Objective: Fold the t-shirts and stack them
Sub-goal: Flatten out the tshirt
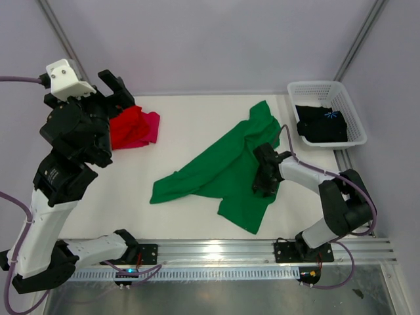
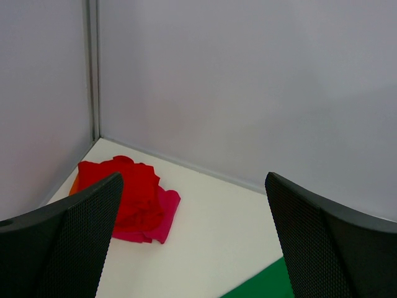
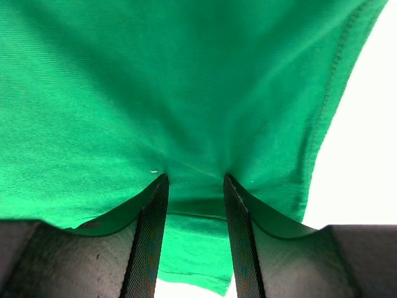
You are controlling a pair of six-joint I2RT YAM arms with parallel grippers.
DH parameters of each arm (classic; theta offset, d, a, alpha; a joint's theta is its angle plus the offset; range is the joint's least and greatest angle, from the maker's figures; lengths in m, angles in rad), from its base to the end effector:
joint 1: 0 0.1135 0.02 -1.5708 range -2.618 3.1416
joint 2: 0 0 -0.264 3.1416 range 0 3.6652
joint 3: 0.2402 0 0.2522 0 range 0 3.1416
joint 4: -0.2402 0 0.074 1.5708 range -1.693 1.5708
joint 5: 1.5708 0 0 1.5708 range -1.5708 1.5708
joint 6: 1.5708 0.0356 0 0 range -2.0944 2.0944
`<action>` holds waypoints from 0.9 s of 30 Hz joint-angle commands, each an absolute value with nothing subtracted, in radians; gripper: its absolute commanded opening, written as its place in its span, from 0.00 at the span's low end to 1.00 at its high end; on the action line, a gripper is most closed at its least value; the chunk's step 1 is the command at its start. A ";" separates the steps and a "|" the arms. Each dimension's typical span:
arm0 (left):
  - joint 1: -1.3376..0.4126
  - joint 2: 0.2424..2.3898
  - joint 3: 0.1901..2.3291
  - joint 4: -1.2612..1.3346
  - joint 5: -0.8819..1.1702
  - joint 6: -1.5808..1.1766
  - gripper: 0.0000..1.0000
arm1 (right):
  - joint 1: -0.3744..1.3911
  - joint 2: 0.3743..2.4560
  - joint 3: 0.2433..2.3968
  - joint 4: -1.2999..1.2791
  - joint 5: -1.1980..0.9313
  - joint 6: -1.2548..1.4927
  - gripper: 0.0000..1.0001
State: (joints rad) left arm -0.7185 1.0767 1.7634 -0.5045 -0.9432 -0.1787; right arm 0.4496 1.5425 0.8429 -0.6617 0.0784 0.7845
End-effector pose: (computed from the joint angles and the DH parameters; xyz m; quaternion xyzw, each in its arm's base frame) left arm 0.1240 -0.0702 0.5648 -0.1845 0.6425 -0.0350 0.7430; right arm 0.2366 0.1111 0.1585 0.1697 0.9792 0.0287 0.1078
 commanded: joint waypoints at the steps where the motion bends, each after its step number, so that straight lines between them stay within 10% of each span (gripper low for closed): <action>1: -0.716 1.062 1.761 -0.449 -0.962 -0.163 0.99 | 0.426 1.488 0.779 -0.749 0.055 0.827 0.46; 27: -0.701 1.192 1.542 -0.829 -0.774 -0.555 0.99 | 0.336 1.146 0.767 -0.842 0.204 0.862 0.50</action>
